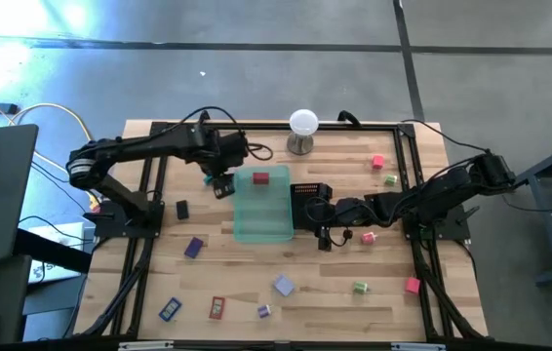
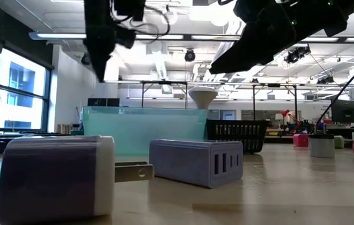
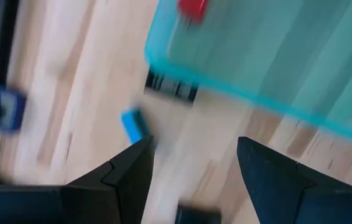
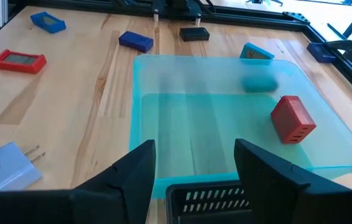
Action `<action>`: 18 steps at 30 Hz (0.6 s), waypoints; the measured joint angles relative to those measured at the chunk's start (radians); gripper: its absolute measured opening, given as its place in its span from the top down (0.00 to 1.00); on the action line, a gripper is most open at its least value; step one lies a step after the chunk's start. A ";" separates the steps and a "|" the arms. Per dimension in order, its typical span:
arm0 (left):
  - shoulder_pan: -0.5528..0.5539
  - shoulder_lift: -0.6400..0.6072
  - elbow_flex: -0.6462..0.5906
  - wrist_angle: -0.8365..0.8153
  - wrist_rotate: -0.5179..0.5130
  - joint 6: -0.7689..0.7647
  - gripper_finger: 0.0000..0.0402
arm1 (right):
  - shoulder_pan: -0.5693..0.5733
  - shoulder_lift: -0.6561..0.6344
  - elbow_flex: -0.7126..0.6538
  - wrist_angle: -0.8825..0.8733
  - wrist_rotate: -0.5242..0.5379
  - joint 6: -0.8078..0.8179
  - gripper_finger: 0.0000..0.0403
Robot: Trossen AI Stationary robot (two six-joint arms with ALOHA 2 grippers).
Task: Pick & Place Office items
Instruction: Put the light blue digital clock into the black bin
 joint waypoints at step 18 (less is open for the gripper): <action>0.213 0.001 -0.262 0.131 0.154 -0.025 0.45 | 0.000 0.000 0.000 0.003 0.000 0.005 0.49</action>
